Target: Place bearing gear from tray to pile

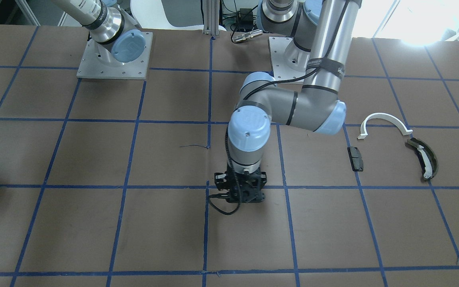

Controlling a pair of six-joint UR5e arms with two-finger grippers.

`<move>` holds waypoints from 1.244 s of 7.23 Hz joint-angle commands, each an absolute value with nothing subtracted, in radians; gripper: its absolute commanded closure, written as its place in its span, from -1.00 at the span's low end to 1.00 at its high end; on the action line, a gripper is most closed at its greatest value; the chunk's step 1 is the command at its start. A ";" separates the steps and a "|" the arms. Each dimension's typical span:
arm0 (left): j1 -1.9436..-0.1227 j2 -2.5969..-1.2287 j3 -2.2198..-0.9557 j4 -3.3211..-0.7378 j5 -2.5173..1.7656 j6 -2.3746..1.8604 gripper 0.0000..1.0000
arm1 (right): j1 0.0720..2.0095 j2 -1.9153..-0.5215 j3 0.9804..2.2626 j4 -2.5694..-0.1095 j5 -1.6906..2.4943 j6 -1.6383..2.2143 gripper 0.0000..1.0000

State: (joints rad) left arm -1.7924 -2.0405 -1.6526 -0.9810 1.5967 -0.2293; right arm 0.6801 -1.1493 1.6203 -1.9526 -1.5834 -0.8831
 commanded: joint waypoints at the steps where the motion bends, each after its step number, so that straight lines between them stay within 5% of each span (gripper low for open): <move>1: -1.630 -1.923 -1.690 -1.081 1.646 -0.033 1.00 | 0.850 -1.259 1.624 -1.807 -1.543 -0.641 0.52; 9: -0.799 -1.808 -2.103 -0.863 1.583 0.806 1.00 | 1.537 -1.307 1.631 -1.849 -1.442 0.508 0.54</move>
State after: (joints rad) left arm -0.9038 -1.7926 -2.0626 -0.9271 1.5889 0.7436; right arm 1.3935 -1.3308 1.6285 -1.7955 -1.4332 0.3372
